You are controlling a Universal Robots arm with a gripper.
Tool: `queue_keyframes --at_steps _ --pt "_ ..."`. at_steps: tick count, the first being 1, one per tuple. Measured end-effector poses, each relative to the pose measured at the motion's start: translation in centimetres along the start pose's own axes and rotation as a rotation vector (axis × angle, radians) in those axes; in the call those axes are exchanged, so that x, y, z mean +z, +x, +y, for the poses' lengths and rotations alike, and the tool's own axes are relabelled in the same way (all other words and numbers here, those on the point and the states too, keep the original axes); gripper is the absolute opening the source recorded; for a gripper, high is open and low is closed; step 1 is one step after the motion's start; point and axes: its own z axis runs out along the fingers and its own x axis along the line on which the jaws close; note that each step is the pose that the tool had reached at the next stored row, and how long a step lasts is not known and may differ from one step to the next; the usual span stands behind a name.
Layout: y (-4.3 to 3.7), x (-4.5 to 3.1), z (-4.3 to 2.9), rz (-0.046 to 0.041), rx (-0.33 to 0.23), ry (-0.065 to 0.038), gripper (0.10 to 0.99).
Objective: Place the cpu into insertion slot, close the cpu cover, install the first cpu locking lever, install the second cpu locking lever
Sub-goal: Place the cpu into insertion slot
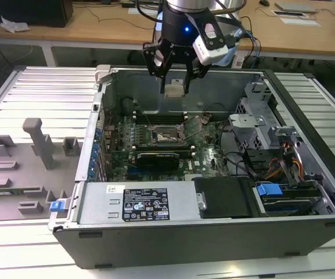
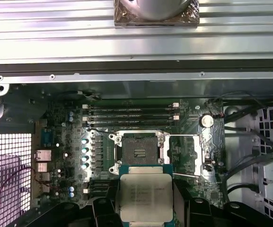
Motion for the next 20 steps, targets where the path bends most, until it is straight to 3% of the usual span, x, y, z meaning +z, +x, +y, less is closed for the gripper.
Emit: queue_keyframes --at_steps 14,16,20 --pt "-0.03 1.67 -0.15 -0.0007 0.007 0.006 0.537" --pt "-0.04 2.15 -0.19 -0.0047 0.052 0.005 0.537" --pt "-0.04 2.38 -0.21 -0.0104 0.119 0.004 0.537"
